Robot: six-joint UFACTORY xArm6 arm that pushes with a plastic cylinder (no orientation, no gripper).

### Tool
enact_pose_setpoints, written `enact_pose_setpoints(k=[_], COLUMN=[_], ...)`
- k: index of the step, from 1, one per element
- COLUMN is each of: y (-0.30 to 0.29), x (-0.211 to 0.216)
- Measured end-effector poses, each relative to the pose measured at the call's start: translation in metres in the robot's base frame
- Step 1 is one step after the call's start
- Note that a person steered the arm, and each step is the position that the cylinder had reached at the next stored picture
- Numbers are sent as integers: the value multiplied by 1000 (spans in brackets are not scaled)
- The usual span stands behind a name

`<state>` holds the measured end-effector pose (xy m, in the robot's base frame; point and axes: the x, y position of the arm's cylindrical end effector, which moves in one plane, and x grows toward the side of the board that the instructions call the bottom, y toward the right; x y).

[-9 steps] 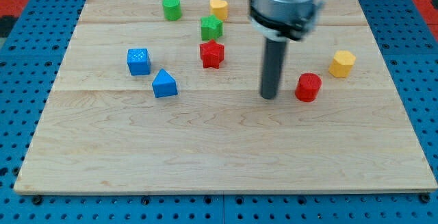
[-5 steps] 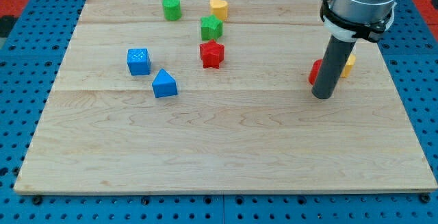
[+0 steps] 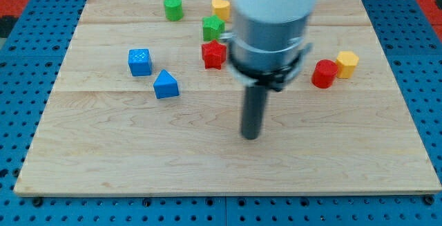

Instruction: Move the blue triangle towards right

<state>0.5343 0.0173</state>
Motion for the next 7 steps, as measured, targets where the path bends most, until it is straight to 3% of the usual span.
enact_pose_setpoints(k=[3, 6, 7], y=[-241, -278, -296], x=[9, -5, -32])
